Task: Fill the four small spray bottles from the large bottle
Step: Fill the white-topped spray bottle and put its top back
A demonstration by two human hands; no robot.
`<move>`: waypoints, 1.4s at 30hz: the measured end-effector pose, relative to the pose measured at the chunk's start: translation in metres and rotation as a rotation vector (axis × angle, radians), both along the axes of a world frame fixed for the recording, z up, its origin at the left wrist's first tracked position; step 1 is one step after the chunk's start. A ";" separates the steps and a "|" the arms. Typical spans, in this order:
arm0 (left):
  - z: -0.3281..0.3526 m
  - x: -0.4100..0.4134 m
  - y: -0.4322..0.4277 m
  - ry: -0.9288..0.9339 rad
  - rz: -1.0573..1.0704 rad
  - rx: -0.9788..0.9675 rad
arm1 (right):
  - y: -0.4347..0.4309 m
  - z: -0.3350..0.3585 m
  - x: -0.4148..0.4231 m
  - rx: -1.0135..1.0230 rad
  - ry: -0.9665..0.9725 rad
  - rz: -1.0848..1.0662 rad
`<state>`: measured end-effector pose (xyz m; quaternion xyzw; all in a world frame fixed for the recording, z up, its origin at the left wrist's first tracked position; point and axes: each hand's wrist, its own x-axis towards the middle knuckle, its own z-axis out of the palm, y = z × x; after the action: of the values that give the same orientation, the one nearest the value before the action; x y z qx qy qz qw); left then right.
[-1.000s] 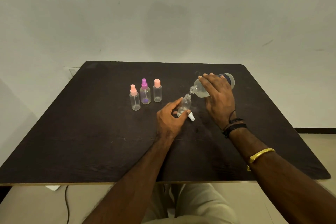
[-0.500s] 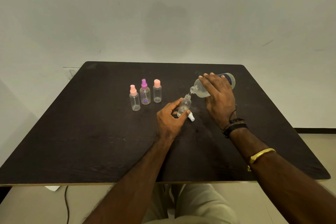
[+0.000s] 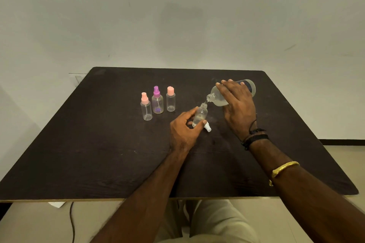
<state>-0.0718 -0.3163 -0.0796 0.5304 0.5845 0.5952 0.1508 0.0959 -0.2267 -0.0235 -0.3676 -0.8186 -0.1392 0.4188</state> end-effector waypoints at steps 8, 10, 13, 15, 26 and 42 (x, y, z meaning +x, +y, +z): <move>-0.002 -0.001 0.001 0.014 -0.016 -0.006 | 0.000 -0.001 0.000 0.007 -0.008 -0.007; -0.001 -0.002 0.001 0.016 -0.017 -0.009 | -0.001 -0.001 0.000 0.006 -0.008 -0.006; -0.002 -0.002 0.001 0.017 -0.015 -0.006 | -0.001 -0.001 0.001 0.004 -0.010 -0.009; -0.002 -0.002 0.001 0.016 -0.018 0.000 | -0.001 -0.002 0.001 0.008 -0.013 -0.014; -0.003 -0.002 0.001 0.019 -0.015 0.015 | -0.002 -0.002 0.002 0.020 -0.025 -0.020; -0.004 -0.001 0.002 0.024 -0.008 0.011 | -0.001 -0.006 0.001 -0.020 -0.025 -0.017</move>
<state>-0.0733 -0.3147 -0.0837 0.5407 0.5807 0.5915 0.1434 0.0969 -0.2282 -0.0291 -0.3772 -0.8219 -0.1391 0.4036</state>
